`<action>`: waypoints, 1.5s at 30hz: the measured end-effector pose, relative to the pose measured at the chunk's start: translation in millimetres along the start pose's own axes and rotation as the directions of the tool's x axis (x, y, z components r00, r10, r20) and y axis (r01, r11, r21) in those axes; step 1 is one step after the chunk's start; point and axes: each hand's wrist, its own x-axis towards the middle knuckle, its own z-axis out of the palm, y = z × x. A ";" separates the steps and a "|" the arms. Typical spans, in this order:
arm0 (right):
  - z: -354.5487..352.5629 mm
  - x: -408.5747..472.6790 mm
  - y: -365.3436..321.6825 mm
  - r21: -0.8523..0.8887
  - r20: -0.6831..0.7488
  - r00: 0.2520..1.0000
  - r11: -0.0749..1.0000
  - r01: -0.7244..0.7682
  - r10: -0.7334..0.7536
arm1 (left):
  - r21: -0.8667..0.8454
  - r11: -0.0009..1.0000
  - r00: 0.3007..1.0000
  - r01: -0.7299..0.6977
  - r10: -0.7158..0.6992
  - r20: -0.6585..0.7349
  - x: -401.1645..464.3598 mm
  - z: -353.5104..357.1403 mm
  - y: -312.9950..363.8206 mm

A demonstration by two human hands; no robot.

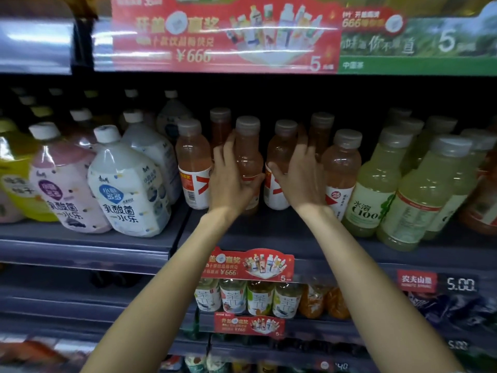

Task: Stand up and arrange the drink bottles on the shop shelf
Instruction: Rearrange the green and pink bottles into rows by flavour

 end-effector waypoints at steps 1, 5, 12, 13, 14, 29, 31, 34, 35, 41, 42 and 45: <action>0.7 -1.1 -0.9 -0.022 -0.008 1.000 1.000 0.006 -0.007 | -0.027 1.000 1.000 0.014 -0.014 -0.002 -2.1 -3.0 0.1; 5.1 -6.2 -4.4 -0.040 -0.056 0.998 0.999 0.005 -0.007 | -0.098 0.994 0.998 0.044 -0.048 -0.038 -14.2 -24.8 -4.3; 0.6 -19.3 -25.0 0.201 -0.205 0.891 0.873 0.444 -0.405 | -0.084 0.992 0.983 0.090 -0.102 -0.151 -39.6 -68.2 -27.7; 4.6 -14.7 -31.8 0.279 -0.139 0.912 0.869 0.410 -0.386 | -0.077 0.992 0.982 0.101 -0.112 -0.151 -40.3 -71.4 -28.7; 12.3 -9.7 -37.2 0.320 -0.066 0.935 0.880 0.352 -0.349 | -0.060 0.993 0.982 0.106 -0.114 -0.150 -41.3 -74.4 -28.8; 94.6 15.5 -63.0 0.598 0.132 0.989 0.801 -0.025 -0.067 | 0.067 0.990 0.980 0.121 -0.109 -0.167 -43.1 -83.9 -40.5; 92.5 7.5 -61.9 0.558 0.093 0.994 0.830 -0.009 -0.051 | 0.050 0.990 0.979 0.129 -0.119 -0.167 -42.1 -84.9 -41.9; 78.5 -12.4 -54.5 0.530 0.064 0.998 0.848 -0.011 -0.027 | 0.017 0.992 0.980 0.121 -0.117 -0.161 -40.5 -84.8 -43.5; 72.3 -20.7 -51.4 0.533 0.067 0.998 0.846 -0.026 -0.012 | 0.011 0.993 0.983 0.115 -0.112 -0.149 -40.9 -84.4 -44.8; 50.8 -51.8 -31.0 0.670 0.085 0.996 0.742 -0.028 -0.039 | 0.038 0.977 0.975 0.211 -0.208 -0.080 -52.7 -85.2 -35.5; 50.2 -52.2 -30.6 0.677 0.105 0.994 0.734 -0.055 -0.022 | 0.052 0.971 0.971 0.232 -0.228 -0.073 -54.4 -84.5 -35.1; 47.4 -51.9 -33.7 0.704 0.130 0.991 0.706 -0.081 -0.016 | -0.015 0.950 0.948 0.313 -0.313 -0.055 -53.2 -77.9 -41.5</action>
